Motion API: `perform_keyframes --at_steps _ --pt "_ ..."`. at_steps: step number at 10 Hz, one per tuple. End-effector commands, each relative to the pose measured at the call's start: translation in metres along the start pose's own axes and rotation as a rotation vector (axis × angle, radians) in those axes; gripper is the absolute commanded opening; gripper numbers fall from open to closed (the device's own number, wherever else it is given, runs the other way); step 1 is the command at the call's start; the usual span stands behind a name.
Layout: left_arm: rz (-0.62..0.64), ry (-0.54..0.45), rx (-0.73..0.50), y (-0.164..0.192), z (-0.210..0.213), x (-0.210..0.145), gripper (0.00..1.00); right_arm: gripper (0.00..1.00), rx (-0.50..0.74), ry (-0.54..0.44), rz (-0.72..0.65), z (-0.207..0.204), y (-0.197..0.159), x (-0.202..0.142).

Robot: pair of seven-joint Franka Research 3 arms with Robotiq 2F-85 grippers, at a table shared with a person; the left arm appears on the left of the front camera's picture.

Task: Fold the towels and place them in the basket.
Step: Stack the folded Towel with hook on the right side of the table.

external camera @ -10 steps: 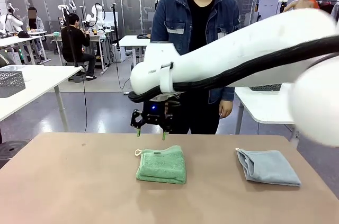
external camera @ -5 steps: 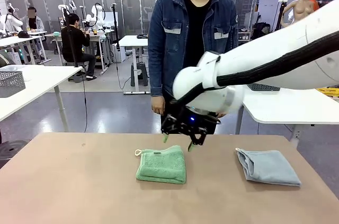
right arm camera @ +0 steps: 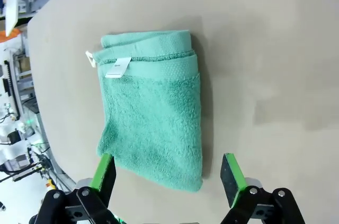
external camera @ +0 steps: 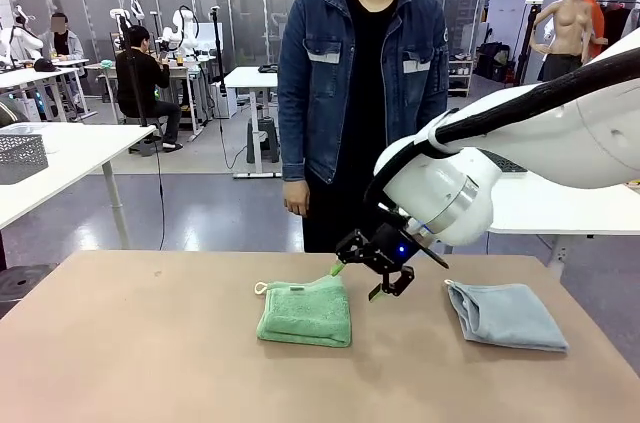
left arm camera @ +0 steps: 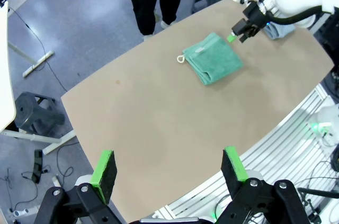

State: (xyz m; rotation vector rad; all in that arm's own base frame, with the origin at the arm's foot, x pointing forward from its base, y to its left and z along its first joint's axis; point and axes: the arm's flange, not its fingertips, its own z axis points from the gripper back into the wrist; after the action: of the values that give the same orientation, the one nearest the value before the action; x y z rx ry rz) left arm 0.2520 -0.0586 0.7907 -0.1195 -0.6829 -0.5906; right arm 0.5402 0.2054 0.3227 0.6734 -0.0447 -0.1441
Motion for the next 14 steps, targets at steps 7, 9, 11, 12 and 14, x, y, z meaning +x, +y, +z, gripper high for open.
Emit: perform_keyframes --at_steps 7,9,11,12,14 --pt "-0.007 0.001 0.001 0.000 0.000 0.000 1.00 1.00 0.178 -0.040 0.034 -0.048 -0.028 0.001" --pt "-0.007 0.001 0.001 0.000 0.000 0.000 1.00 1.00 0.199 -0.060 0.035 -0.054 -0.030 0.000" --pt "-0.007 0.001 0.001 0.000 0.000 0.000 1.00 1.00 0.207 -0.045 0.039 -0.062 -0.027 0.000" --pt "-0.007 0.001 0.001 0.000 0.000 0.000 1.00 1.00 0.218 -0.037 0.037 -0.065 -0.028 0.001" --pt "-0.007 0.001 0.001 0.000 0.000 0.000 1.00 1.00 0.212 -0.023 0.037 -0.070 -0.028 0.002"
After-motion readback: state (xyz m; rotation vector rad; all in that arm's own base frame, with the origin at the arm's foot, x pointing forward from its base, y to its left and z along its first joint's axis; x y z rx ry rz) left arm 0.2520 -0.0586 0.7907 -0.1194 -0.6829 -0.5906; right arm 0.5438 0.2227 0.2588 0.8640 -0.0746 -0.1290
